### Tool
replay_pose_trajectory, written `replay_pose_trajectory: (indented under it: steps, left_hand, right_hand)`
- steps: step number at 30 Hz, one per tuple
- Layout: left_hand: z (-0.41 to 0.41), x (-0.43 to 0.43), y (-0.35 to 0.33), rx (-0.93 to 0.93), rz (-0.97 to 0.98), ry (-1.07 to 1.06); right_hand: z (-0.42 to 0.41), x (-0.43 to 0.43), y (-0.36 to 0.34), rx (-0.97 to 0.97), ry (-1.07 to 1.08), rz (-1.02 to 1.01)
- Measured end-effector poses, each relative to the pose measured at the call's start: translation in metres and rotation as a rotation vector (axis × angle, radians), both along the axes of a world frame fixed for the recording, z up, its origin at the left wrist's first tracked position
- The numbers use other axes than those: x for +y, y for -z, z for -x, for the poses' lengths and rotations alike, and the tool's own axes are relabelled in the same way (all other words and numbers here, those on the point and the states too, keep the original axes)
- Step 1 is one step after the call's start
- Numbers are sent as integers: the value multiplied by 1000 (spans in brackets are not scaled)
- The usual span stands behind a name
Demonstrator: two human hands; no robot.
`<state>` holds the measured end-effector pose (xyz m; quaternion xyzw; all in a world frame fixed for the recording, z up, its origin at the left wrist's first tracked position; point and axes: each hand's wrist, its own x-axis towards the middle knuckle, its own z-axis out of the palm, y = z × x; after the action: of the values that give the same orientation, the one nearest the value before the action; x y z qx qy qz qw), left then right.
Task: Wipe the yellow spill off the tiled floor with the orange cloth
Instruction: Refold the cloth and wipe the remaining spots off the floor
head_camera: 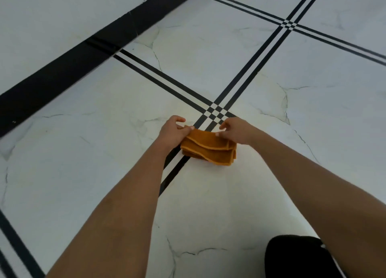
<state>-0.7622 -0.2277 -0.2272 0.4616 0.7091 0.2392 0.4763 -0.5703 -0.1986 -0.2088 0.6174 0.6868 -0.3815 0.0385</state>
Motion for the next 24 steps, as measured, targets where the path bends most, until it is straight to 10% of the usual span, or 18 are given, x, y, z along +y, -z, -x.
replay_pose_trajectory:
  steps: [6,15,19,24]
  left_hand:
    - [7,-42,44,499,-286,146]
    - [-18,-58,75,657,-251,169]
    - [-43,-45,72,710,-319,281]
    - [-74,-28,74,773,-319,352]
  right_hand:
    - [37,-42,64,-221,-511,-340]
    - [3,-3,89,-255,130,-437]
    - [-50,-45,96,-191,-404,-465]
    - [-81,18,94,-329,237,-421]
